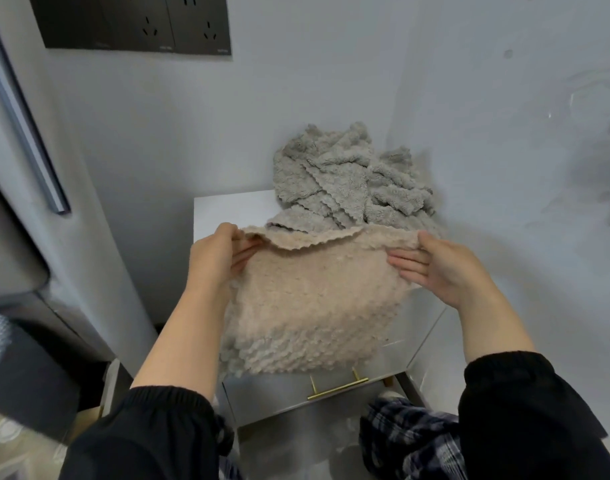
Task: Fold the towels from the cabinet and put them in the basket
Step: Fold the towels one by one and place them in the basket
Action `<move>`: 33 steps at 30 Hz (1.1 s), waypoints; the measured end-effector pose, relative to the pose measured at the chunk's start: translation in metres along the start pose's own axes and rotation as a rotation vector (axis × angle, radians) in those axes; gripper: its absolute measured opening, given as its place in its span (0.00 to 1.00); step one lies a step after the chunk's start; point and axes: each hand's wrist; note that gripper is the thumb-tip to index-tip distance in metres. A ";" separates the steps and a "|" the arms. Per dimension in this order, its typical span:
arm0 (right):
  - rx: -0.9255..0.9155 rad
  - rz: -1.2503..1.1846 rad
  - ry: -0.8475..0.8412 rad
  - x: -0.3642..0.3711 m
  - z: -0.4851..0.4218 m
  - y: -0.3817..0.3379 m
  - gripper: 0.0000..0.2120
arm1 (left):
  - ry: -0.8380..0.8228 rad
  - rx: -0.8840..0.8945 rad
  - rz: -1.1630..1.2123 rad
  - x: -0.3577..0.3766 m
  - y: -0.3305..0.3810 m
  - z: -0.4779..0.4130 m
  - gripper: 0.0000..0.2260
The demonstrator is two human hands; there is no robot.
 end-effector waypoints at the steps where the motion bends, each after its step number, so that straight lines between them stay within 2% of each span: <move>1: -0.029 -0.013 -0.029 0.002 -0.005 -0.001 0.19 | 0.000 0.003 0.084 -0.001 0.000 -0.003 0.10; 3: -0.155 -0.065 -0.038 0.009 -0.013 -0.006 0.23 | -0.025 0.038 0.278 0.000 0.005 -0.010 0.14; 5: -0.299 -0.175 -0.036 0.014 -0.019 -0.014 0.22 | -0.080 0.112 0.421 0.001 0.013 -0.017 0.13; 8: -0.459 -0.194 -0.035 0.018 -0.023 -0.022 0.18 | -0.144 0.181 0.421 0.002 0.020 -0.018 0.17; 11: -0.391 -0.139 0.068 0.023 -0.025 -0.013 0.11 | -0.024 0.147 0.126 0.003 0.013 -0.019 0.12; 13: -0.296 -0.062 0.119 0.023 -0.026 -0.002 0.10 | 0.030 0.116 -0.058 -0.001 0.003 -0.025 0.07; 15: -0.200 -0.006 0.095 0.021 -0.026 0.007 0.10 | 0.017 0.104 -0.174 -0.006 -0.006 -0.030 0.05; 17: -0.134 0.036 0.080 0.020 -0.022 0.012 0.11 | 0.025 0.110 -0.233 -0.012 -0.012 -0.033 0.07; 19: -0.156 0.100 0.091 0.022 -0.017 0.014 0.11 | 0.046 0.114 -0.246 -0.016 -0.015 -0.036 0.08; 22: -0.253 0.190 0.109 0.025 -0.011 0.012 0.11 | 0.023 0.051 -0.127 -0.018 -0.015 -0.037 0.10; 25: -0.216 0.218 0.111 0.027 -0.007 0.010 0.11 | 0.020 0.015 -0.059 -0.017 -0.017 -0.038 0.11; 29: -0.176 0.061 0.101 0.025 -0.001 0.008 0.09 | 0.055 0.053 0.029 -0.016 -0.017 -0.042 0.13; 31: -0.168 0.072 0.093 0.022 0.002 0.006 0.09 | 0.095 0.122 -0.073 -0.018 -0.021 -0.046 0.14; 33: -0.134 0.233 0.112 0.020 0.001 0.009 0.09 | 0.144 0.239 -0.395 -0.020 -0.025 -0.048 0.15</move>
Point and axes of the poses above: each hand's wrist, its own z-axis away from the middle knuckle, its own x-axis out of the palm, y = z × x, and after that the axes turned 1 degree about -z, right-handed
